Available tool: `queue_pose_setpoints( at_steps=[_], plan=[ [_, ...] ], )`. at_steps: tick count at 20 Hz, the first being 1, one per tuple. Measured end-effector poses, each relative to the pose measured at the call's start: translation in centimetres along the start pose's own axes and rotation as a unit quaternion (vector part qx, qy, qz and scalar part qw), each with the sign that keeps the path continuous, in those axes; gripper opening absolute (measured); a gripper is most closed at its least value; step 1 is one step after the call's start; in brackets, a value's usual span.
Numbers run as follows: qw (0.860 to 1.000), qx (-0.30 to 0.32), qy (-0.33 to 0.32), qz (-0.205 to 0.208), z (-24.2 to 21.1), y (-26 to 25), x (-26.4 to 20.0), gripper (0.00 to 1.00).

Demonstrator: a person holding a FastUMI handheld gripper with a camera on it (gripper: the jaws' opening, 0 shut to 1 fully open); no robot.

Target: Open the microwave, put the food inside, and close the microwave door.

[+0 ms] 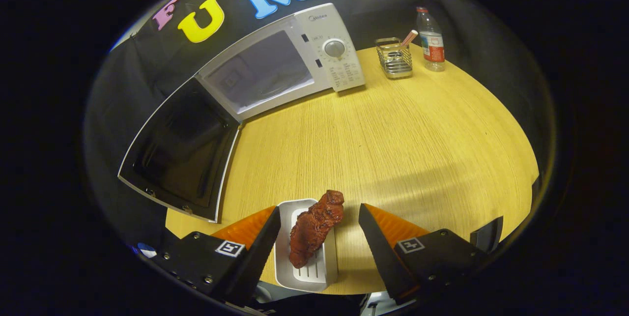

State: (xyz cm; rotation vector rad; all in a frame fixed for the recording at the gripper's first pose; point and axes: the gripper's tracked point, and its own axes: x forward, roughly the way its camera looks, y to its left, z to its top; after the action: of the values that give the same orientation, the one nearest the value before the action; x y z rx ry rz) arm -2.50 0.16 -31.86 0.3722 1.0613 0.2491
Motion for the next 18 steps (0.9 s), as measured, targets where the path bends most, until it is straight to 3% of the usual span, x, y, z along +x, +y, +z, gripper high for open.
queue_pose_setpoints(
  at_steps=[1, 3, 8, 10, 13, 14, 18],
  plan=[
    [1.000, 0.006, 0.003, 0.002, 0.0, -0.1, 0.3, 0.96],
    [1.000, 0.020, 0.010, 0.003, -0.2, -0.6, 0.8, 0.79],
    [0.997, 0.064, 0.022, 0.021, -0.7, -0.7, 1.7, 0.76],
    [0.995, 0.096, 0.014, 0.029, -0.4, -0.5, 1.7, 0.37],
    [0.988, 0.146, 0.006, 0.051, 0.5, -0.2, 1.6, 0.18],
    [0.985, 0.165, -0.010, 0.041, 1.0, -0.4, 0.8, 0.04],
    [0.983, 0.170, -0.010, 0.065, 2.2, 0.3, 0.6, 0.03]
  ],
)
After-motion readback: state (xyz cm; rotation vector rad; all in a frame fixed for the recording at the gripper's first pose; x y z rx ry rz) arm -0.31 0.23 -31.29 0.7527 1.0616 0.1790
